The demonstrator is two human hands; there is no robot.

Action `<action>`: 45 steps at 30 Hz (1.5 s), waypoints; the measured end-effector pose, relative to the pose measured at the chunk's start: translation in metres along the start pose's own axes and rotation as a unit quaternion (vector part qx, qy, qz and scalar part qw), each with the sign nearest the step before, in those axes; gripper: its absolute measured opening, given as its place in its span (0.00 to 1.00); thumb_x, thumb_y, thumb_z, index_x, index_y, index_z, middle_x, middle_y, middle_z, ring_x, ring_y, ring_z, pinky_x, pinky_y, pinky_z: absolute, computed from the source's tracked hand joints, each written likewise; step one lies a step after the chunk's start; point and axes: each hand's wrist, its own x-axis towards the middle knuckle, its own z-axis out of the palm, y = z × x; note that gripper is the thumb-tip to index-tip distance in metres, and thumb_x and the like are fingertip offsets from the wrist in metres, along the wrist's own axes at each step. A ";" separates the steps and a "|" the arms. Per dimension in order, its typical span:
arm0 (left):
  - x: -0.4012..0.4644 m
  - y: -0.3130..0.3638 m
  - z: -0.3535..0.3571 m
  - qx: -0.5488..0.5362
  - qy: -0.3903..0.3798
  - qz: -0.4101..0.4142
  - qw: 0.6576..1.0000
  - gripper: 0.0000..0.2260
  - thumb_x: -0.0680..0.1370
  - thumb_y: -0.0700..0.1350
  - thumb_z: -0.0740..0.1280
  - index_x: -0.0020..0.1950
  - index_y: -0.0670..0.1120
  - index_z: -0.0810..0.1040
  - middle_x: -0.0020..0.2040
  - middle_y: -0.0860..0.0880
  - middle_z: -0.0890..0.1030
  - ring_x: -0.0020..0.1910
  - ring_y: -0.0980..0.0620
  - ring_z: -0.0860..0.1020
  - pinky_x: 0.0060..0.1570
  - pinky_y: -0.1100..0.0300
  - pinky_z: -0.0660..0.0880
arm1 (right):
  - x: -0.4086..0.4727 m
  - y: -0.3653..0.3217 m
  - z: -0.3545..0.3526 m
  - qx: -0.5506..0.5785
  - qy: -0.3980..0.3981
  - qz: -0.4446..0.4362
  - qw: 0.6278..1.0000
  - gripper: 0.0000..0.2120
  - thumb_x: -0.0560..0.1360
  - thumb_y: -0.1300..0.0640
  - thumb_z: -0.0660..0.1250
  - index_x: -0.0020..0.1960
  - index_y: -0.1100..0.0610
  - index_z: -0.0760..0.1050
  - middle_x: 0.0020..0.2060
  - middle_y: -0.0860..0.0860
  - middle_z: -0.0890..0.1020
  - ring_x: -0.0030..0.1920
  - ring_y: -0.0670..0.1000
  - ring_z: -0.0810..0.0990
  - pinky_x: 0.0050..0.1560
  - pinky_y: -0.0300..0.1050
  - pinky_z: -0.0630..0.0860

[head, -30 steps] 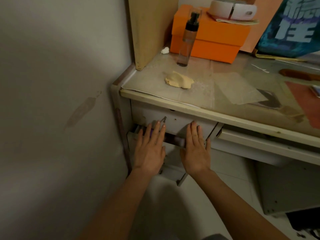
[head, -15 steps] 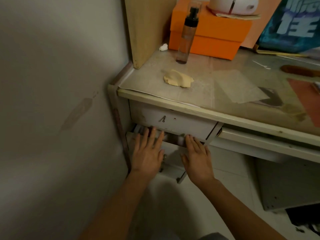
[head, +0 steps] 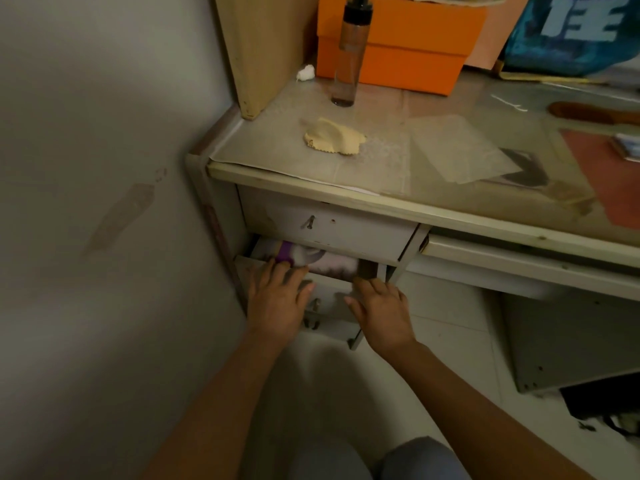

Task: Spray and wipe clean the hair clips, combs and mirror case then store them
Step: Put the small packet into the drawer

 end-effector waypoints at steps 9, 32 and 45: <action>-0.038 -0.003 -0.006 -0.046 0.043 -0.020 0.998 0.13 0.75 0.51 0.66 0.55 0.46 0.82 0.54 0.41 0.80 0.57 0.36 0.75 0.58 0.42 0.70 | -0.036 -0.006 0.008 0.018 -0.004 -0.007 1.000 0.20 0.79 0.43 0.57 0.67 0.52 0.69 0.61 0.51 0.72 0.60 0.54 0.68 0.56 0.46 0.63; -0.117 0.006 -0.020 -0.091 0.036 -0.112 0.989 0.20 0.77 0.58 0.57 0.50 0.44 0.81 0.54 0.41 0.79 0.56 0.36 0.73 0.54 0.45 0.68 | -0.110 -0.030 0.015 -0.003 -0.047 0.005 0.999 0.19 0.80 0.41 0.53 0.63 0.49 0.69 0.61 0.47 0.73 0.61 0.50 0.69 0.56 0.43 0.64; -0.116 0.000 -0.012 -0.091 0.036 -0.130 0.987 0.09 0.78 0.54 0.63 0.50 0.50 0.79 0.56 0.47 0.77 0.59 0.42 0.68 0.56 0.49 0.61 | -0.111 -0.037 0.006 0.008 -0.062 0.011 0.998 0.20 0.80 0.39 0.51 0.59 0.51 0.72 0.59 0.49 0.76 0.60 0.51 0.71 0.57 0.45 0.69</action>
